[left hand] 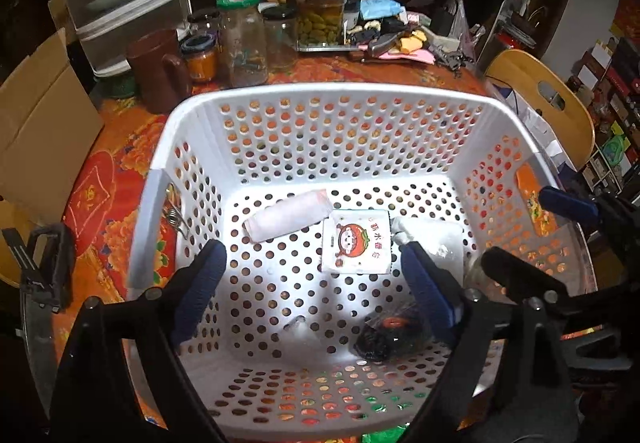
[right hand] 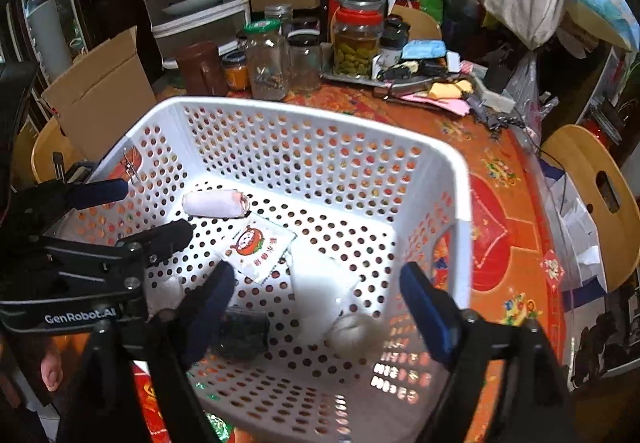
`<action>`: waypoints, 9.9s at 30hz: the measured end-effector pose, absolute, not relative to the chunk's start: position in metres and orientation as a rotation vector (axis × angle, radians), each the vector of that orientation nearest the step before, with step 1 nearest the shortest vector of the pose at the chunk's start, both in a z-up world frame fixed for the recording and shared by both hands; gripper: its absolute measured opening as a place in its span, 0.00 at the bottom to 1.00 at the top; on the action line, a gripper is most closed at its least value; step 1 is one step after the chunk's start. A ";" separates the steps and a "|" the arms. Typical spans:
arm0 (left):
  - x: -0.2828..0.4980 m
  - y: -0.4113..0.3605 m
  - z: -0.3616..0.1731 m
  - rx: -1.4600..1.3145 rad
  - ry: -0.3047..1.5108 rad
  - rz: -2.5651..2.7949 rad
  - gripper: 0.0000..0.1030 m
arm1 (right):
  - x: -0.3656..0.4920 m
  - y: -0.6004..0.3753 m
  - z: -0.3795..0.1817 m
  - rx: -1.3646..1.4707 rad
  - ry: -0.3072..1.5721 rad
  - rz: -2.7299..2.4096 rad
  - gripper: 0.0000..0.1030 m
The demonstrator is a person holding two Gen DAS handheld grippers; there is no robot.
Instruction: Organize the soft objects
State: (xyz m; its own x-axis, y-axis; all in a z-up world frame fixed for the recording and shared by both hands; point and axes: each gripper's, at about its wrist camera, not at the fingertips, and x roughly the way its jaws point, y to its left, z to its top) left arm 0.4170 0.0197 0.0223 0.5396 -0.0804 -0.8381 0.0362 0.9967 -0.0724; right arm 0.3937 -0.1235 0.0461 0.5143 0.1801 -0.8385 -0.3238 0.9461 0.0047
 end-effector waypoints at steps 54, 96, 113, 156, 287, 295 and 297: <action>0.186 -0.057 -0.082 -0.012 0.952 -0.145 0.51 | 0.189 -0.210 -0.034 0.116 0.939 0.317 0.85; 0.158 0.080 -0.087 -0.245 0.889 -0.011 0.51 | 0.220 -0.057 -0.067 -0.184 0.947 0.390 0.41; 0.155 0.059 -0.067 -0.197 0.841 -0.029 0.51 | 0.184 -0.111 -0.033 -0.079 0.852 0.436 0.32; 0.258 0.024 0.117 -0.058 0.686 -0.146 0.51 | 0.233 -0.159 0.105 -0.077 0.653 0.359 0.32; 0.097 0.017 0.077 -0.077 0.694 -0.111 1.00 | 0.100 -0.186 0.087 0.002 0.684 0.264 1.00; 0.096 0.017 0.076 -0.075 0.693 -0.111 1.00 | 0.100 -0.186 0.087 0.003 0.684 0.265 1.00; 0.097 0.017 0.077 -0.076 0.694 -0.111 1.00 | 0.101 -0.185 0.087 0.003 0.685 0.266 1.00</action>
State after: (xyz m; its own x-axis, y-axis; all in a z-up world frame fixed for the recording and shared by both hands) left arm 0.0966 0.0166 0.0768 0.7633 -0.1270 -0.6334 0.0762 0.9913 -0.1069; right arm 0.1005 -0.1855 0.0874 0.7418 0.2441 -0.6246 -0.2420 0.9661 0.0902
